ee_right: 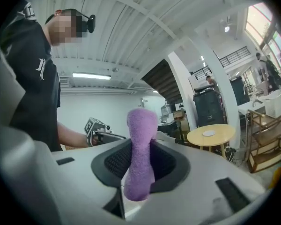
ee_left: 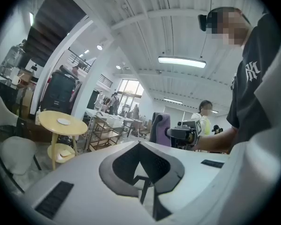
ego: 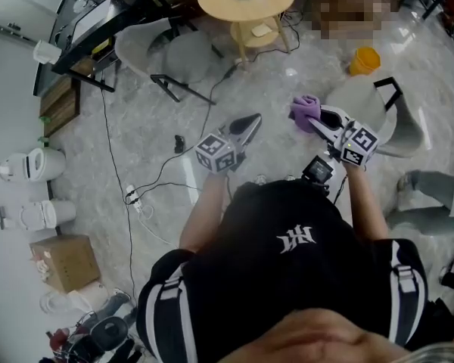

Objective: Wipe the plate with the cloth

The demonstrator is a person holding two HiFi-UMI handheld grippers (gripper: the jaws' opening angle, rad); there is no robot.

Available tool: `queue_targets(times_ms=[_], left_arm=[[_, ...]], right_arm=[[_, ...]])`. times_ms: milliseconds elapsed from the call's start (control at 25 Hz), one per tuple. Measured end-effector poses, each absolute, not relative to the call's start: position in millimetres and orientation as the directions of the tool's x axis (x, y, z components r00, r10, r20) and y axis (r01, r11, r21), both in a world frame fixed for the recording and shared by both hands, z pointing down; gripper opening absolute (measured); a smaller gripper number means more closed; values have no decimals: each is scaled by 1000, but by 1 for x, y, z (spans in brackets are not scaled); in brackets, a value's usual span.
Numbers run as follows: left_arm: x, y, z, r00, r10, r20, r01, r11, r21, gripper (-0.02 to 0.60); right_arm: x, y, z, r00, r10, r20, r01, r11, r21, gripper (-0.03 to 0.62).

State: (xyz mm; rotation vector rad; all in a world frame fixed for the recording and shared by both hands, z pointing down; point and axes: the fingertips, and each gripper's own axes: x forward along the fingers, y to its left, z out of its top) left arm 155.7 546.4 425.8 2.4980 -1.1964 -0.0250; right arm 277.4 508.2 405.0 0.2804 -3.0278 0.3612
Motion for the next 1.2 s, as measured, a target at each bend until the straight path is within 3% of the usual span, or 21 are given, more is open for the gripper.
queue_targets(times_ms=[1200], left_arm=[[222, 523, 439, 620, -758, 200, -774, -552, 309, 5]], right_arm=[[355, 485, 424, -979, -170, 113, -194, 949, -247, 106]])
